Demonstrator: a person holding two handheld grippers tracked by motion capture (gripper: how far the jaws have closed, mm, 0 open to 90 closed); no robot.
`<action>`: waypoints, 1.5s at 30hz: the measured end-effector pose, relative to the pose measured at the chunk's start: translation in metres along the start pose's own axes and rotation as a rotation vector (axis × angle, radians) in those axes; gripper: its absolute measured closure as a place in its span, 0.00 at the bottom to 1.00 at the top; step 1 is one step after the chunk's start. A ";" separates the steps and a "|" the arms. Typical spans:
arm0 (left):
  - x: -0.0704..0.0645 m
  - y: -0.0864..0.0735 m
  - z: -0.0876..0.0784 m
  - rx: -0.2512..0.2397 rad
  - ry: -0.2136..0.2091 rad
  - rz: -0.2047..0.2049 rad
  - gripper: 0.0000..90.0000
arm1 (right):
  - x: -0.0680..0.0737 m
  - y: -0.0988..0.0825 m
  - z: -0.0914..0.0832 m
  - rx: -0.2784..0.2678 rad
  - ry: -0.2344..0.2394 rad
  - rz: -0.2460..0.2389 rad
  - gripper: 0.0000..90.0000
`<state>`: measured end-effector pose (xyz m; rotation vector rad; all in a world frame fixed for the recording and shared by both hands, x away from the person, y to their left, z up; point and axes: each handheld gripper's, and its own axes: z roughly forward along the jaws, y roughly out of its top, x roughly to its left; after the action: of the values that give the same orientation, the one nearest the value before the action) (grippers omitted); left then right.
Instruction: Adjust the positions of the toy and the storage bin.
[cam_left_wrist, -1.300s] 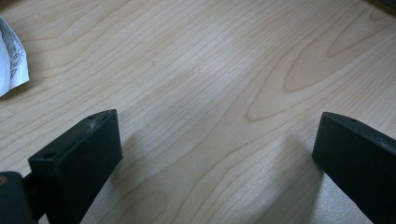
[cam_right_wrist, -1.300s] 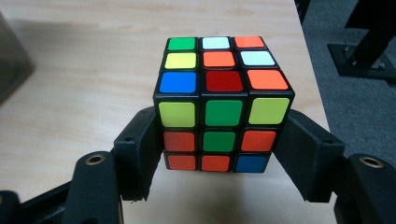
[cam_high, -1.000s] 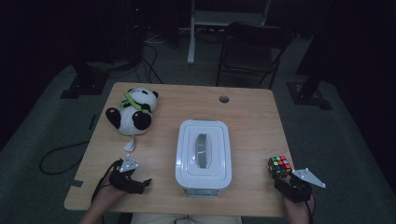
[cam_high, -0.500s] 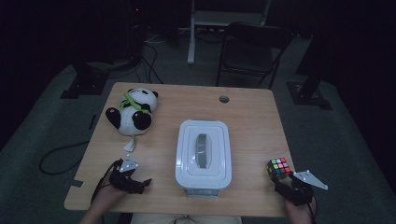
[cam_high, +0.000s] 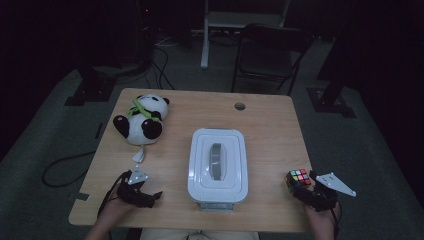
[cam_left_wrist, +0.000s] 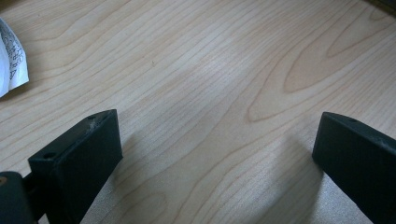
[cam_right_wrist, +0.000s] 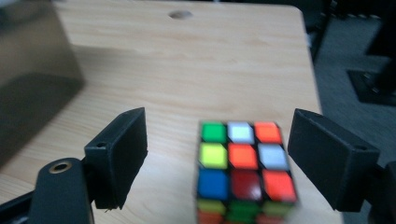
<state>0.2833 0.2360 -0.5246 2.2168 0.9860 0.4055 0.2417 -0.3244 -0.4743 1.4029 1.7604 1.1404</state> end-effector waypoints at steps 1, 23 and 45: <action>0.000 0.000 0.000 0.000 0.000 0.000 0.02 | 0.003 0.003 0.002 -0.005 0.007 -0.007 0.22; -0.001 -0.001 -0.002 0.007 -0.012 0.016 0.02 | 0.054 0.019 0.053 0.059 0.155 -0.110 0.15; 0.025 0.023 -0.032 -0.063 0.020 -0.030 0.02 | 0.076 -0.009 0.096 0.197 0.197 -0.178 0.18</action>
<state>0.2961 0.2577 -0.4855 2.1431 1.0021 0.4400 0.3016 -0.2277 -0.5208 1.2470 2.1406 1.0624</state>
